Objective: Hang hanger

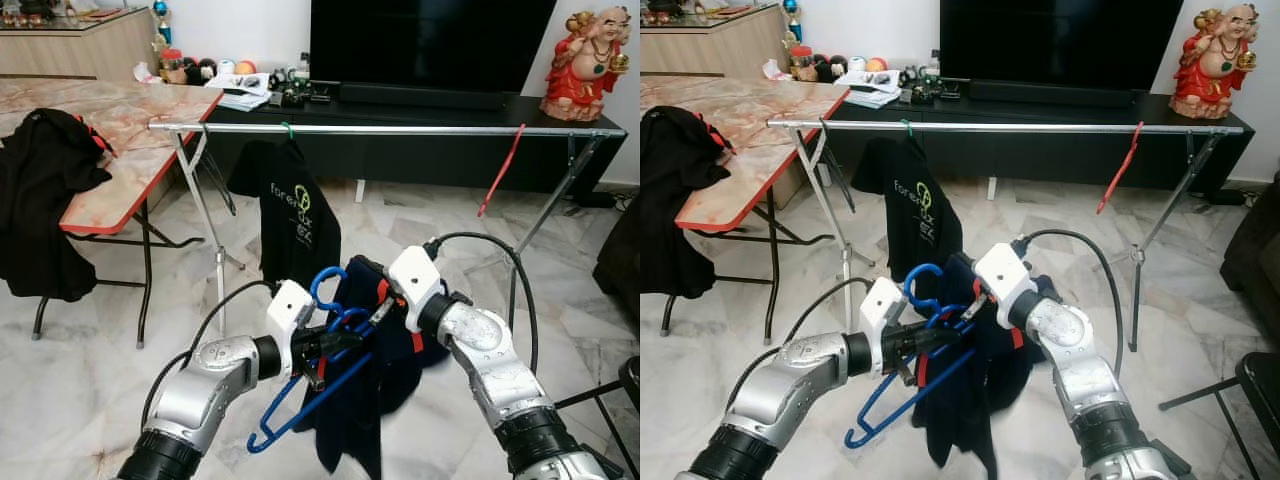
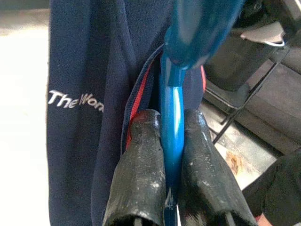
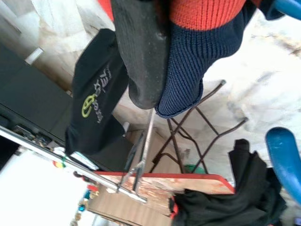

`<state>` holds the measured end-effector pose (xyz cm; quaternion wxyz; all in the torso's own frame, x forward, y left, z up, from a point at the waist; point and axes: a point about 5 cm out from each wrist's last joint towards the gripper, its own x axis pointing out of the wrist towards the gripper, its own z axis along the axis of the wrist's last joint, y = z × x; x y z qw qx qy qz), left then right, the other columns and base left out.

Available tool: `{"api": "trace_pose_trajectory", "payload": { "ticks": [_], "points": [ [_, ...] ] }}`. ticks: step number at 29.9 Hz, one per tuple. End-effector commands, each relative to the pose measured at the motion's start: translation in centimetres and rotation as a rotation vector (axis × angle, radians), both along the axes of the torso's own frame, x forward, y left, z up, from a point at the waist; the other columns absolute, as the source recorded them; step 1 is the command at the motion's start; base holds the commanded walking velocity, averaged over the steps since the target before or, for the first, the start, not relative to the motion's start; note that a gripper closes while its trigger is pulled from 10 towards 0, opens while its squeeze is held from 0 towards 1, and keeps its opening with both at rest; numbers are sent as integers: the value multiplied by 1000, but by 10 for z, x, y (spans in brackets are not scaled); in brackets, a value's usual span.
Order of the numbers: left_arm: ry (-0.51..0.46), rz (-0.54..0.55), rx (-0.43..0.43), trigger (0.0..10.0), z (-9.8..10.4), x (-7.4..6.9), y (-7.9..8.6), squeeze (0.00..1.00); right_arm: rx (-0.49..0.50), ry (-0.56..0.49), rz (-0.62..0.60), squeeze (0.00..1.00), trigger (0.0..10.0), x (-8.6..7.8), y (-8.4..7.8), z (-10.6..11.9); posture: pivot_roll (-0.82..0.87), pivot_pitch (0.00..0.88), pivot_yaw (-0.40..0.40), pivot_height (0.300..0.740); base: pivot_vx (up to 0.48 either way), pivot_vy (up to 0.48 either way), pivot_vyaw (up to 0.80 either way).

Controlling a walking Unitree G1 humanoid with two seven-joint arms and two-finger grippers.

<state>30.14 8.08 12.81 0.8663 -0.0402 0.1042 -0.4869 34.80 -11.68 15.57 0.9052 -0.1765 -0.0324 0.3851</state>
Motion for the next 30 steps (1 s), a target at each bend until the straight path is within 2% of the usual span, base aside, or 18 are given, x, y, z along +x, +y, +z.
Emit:
{"api": "trace_pose_trajectory", "payload": {
  "ticks": [1, 4, 7, 12, 14, 17, 19, 22, 24, 30],
  "points": [
    [-29, 10, -12, 10000, 8, 2, -1, 0, 26, -20, 62, 0, 10000, -1, 8, 11, 62, 5, -20, 740, 0, 0, 0],
    [-42, 100, -16, 10000, 9, 11, 2, 0, 35, -2, 160, 0, 10000, -11, 11, 12, 57, 8, -21, 740, 0, 0, 0],
    [-43, 140, -22, 10000, 9, 15, 3, 0, 18, 17, 238, 0, 10000, -21, 11, 9, 53, 9, -20, 740, 0, 0, 0],
    [-40, 166, -34, 10000, 11, 17, 3, 0, -7, 40, 255, 0, 10000, -27, 6, 5, 52, 9, -19, 740, 0, 0, 0],
    [-38, 233, -20, 10000, 9, 23, 6, 0, -36, 42, 209, 0, 10000, -25, -1, 2, 50, 8, -18, 740, 0, 0, 0],
    [-41, 271, -30, 10000, 10, 27, 6, 0, -62, 31, 107, 0, 10000, -16, -7, 2, 48, 7, -18, 740, 0, 0, 0],
    [-43, 274, -33, 10000, 10, 28, 6, 0, -63, 25, 92, 0, 10000, -15, -7, 2, 48, 7, -18, 740, 0, 0, 0],
    [-47, 274, -44, 10000, 13, 29, 3, 0, 19, 11, -22, 0, 10000, -4, -8, 11, 51, 5, -17, 740, 0, 0, 0],
    [-48, 273, -46, 10000, 13, 28, 2, 0, 58, 15, -10, 0, 10000, -4, -3, 16, 50, 6, -16, 740, 0, 0, 0],
    [-48, 278, -53, 10000, 12, 29, 1, 0, 83, 23, 18, 0, 10000, -6, 7, 18, 51, 5, -20, 740, 0, 0, 0]
  ]
}}
